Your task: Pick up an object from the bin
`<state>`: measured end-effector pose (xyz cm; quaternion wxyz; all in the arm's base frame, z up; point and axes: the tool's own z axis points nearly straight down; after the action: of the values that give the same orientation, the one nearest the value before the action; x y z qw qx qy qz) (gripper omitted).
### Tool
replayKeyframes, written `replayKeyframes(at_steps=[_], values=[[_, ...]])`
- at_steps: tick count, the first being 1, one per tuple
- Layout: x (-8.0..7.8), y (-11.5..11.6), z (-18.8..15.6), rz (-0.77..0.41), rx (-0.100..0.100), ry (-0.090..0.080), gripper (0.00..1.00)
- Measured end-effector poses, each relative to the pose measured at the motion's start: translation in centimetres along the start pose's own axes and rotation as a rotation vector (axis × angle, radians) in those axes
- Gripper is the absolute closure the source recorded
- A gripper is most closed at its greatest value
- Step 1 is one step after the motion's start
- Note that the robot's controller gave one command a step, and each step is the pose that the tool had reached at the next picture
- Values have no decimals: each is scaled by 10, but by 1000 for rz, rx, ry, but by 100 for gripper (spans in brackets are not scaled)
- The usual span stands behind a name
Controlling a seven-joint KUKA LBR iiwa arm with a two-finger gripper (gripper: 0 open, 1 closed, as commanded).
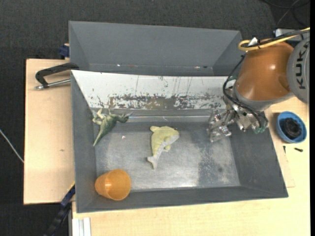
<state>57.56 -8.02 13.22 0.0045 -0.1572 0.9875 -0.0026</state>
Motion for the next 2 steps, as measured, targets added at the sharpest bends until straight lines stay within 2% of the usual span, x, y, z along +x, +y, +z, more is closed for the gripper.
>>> replayKeyframes(at_steps=[1,2], values=[[-2,5,2,-5,-6,2,0],[-32,97,28,-5,-12,7,0]])
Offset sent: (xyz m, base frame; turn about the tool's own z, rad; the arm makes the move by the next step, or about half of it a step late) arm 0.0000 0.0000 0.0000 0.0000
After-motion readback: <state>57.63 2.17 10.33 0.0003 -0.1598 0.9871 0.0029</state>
